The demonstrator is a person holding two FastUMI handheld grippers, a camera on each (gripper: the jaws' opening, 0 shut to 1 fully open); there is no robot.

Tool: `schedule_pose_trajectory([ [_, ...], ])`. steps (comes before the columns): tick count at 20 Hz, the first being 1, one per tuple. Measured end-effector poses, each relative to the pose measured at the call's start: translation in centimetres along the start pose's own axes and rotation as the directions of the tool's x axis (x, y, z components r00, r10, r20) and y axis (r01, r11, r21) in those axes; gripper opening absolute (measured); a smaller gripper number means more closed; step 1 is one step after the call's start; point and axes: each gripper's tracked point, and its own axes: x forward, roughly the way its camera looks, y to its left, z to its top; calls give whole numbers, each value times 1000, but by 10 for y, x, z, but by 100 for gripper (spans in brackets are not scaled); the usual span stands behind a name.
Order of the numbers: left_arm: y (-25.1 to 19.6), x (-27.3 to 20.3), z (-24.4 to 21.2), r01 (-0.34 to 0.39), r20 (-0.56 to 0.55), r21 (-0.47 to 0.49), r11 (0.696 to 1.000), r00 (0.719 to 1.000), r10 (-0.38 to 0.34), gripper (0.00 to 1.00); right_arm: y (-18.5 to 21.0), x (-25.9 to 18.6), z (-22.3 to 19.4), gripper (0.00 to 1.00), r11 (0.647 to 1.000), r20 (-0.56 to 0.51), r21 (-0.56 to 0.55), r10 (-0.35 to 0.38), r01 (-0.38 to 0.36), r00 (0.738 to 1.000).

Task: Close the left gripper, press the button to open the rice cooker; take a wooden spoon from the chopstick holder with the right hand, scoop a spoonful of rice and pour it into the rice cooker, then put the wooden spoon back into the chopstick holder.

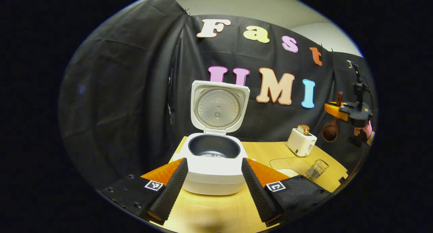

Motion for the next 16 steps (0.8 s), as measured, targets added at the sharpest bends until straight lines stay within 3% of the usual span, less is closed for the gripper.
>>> schedule_pose_trajectory([
  [3, -29, 2, 2, -10, 14, -47, 999, 1000, 10, 94, -30, -9, -41, 21, 996, -51, 83, 28, -24, 998],
  [6, -49, 0, 3, -45, 23, -35, 998, 999, 46, 94, -50, -19, -87, 20, 989, -101, 143, 43, -29, 994],
  [12, -85, -6, 6, -100, 32, -5, 995, 994, 100, 91, -62, -15, -154, 21, 981, -125, 190, 74, -49, 989],
  [16, -105, -15, 10, -132, 46, 16, 991, 990, 131, 94, -65, 2, -188, 21, 967, -129, 251, 87, -52, 988],
])
